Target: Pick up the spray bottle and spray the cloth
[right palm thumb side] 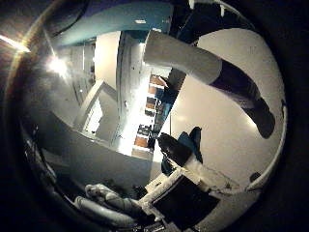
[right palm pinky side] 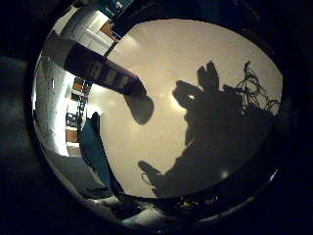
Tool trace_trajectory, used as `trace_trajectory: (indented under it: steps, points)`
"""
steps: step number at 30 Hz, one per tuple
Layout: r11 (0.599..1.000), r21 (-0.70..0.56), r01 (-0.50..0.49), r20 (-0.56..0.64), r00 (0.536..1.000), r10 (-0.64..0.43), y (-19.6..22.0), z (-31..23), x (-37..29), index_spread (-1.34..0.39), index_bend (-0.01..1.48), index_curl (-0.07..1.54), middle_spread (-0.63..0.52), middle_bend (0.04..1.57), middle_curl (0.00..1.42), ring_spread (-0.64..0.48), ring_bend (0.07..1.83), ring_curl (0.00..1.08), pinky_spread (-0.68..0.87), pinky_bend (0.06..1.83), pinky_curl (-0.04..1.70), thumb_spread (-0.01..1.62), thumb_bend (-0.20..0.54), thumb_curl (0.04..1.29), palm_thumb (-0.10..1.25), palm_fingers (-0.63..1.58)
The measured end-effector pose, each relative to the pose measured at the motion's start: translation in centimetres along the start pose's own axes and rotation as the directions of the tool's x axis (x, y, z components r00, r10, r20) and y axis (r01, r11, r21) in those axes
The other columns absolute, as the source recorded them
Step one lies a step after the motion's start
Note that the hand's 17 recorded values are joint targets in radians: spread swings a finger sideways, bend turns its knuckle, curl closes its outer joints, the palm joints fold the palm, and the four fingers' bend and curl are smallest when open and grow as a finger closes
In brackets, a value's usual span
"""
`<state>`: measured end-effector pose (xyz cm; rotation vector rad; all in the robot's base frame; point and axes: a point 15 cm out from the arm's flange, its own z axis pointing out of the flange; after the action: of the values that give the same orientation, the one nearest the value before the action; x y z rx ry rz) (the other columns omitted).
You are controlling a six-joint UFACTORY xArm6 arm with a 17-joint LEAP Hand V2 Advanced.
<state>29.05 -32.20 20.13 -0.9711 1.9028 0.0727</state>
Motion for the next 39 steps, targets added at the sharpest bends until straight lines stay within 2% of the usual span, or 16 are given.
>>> trace_trajectory:
  steps: [11,16,19,20,22,23,24,26,31,39]
  points:
    - [0.997,0.008,0.07,-0.039,0.997,-0.07,-3.0,4.8,-1.8,-0.11,0.15,0.26,0.09,0.37,0.37,0.14,0.6,0.29,0.25,0.47,0.3,1.0,-0.026,0.31,0.58,0.31]
    - [0.995,0.002,0.103,-0.067,0.992,-0.103,-4.0,7.2,-2.3,-0.12,0.15,0.25,0.04,0.42,0.4,0.05,0.76,0.34,0.17,0.54,0.29,1.0,-0.023,0.32,0.6,0.4]
    - [0.992,0.013,0.124,-0.065,0.99,-0.123,-5.1,8.4,-3.1,-0.16,0.17,0.26,-0.06,0.56,0.46,-0.06,0.91,0.39,0.07,0.6,0.29,0.99,-0.017,0.32,0.64,0.58]
    - [0.992,0.02,0.125,-0.057,0.991,-0.124,-5.3,8.8,-3.4,-0.2,0.2,0.27,-0.1,0.65,0.49,-0.1,0.98,0.42,0.0,0.66,0.3,0.99,-0.011,0.33,0.67,0.75]
    - [0.992,0.031,0.125,-0.041,0.991,-0.124,-5.6,9.6,-3.9,-0.26,0.27,0.31,-0.15,0.71,0.54,-0.15,1.02,0.44,-0.1,0.74,0.32,0.98,-0.009,0.34,0.73,0.9]
    - [0.991,0.034,0.13,-0.033,0.991,-0.129,-5.7,9.9,-4.2,-0.29,0.38,0.36,-0.17,0.76,0.58,-0.18,1.04,0.46,-0.19,0.83,0.36,0.97,-0.007,0.35,0.78,1.07]
    - [0.99,0.035,0.14,-0.027,0.99,-0.139,-5.7,10.2,-4.5,-0.3,0.44,0.41,-0.18,0.8,0.6,-0.2,1.05,0.49,-0.22,0.87,0.39,0.96,-0.01,0.35,0.8,1.1]
    - [0.986,0.037,0.163,-0.017,0.987,-0.162,-5.8,10.8,-5.0,-0.32,0.64,0.53,-0.2,0.91,0.68,-0.22,1.11,0.54,-0.27,0.98,0.47,0.93,-0.011,0.36,0.87,1.15]
    - [0.976,0.067,0.208,0.018,0.978,-0.21,-6.7,11.9,-7.3,-0.28,0.95,0.71,-0.18,1.11,0.79,-0.25,1.24,0.64,-0.26,1.17,0.62,0.9,-0.009,0.38,1.01,1.13]
    - [0.94,0.067,0.334,0.046,0.94,-0.338,-7.1,11.9,-13.4,-0.21,1.13,0.79,-0.14,1.27,0.82,-0.25,1.3,0.73,-0.22,1.26,0.79,0.94,-0.011,0.43,1.09,1.13]
